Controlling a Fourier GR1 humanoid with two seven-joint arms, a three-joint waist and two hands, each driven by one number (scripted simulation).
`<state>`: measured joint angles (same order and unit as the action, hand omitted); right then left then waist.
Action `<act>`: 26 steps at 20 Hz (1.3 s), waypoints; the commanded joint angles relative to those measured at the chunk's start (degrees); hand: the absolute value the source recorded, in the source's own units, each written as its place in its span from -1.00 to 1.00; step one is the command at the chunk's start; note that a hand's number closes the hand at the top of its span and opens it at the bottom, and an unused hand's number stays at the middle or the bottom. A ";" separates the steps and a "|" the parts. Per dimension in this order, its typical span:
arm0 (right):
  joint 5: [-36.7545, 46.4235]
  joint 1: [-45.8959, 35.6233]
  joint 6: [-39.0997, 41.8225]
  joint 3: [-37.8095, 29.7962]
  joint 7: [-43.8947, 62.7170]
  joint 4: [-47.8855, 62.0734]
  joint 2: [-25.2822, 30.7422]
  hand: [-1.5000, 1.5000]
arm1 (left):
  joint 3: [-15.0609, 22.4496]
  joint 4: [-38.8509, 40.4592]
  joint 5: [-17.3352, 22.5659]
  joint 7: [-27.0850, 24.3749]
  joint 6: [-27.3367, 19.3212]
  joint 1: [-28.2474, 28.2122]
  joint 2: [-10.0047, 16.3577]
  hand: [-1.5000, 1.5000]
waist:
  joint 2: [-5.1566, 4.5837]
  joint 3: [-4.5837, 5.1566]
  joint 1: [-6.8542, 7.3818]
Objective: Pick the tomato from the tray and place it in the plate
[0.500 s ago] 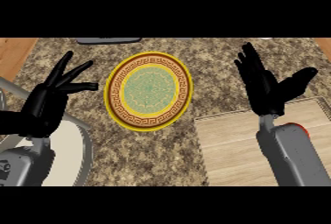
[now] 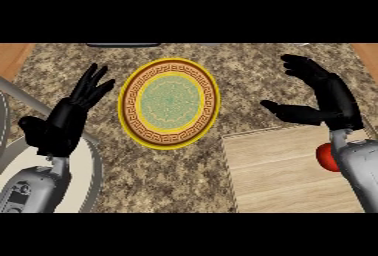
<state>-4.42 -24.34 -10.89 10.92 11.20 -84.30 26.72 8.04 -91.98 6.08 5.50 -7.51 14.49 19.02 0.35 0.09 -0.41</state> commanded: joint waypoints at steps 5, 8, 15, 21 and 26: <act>9.40 18.04 -7.44 5.96 -7.44 -4.25 -2.88 -1.00 | -1.50 5.98 -2.28 1.75 -0.87 -3.46 0.98 0.00 | -0.29 -0.09 -0.45; 14.15 20.79 -8.15 5.05 -6.96 -9.17 3.01 -1.00 | -1.30 7.79 -3.44 1.89 -2.40 -1.32 -0.84 0.00 | -0.24 -0.05 -0.87; 18.79 25.21 -7.78 -0.68 2.83 -24.59 12.33 -1.00 | -2.35 8.98 -3.59 1.93 -1.56 -0.77 -0.65 0.00 | -0.16 0.01 -0.94; 15.69 24.79 8.84 -2.42 20.73 -27.60 26.37 -1.00 | -0.98 6.57 -4.14 2.84 -1.87 -1.42 -1.15 0.00 | -0.20 0.15 -0.37; 8.15 24.40 17.34 -6.72 30.02 -32.82 30.46 -1.00 | -2.33 9.66 -3.88 1.66 -1.11 -0.05 -1.51 0.00 | -0.27 0.03 -0.40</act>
<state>7.15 0.04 0.41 6.42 34.00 -113.78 53.36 7.77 -85.98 2.28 7.06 -9.13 14.42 16.37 0.49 -0.24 -1.05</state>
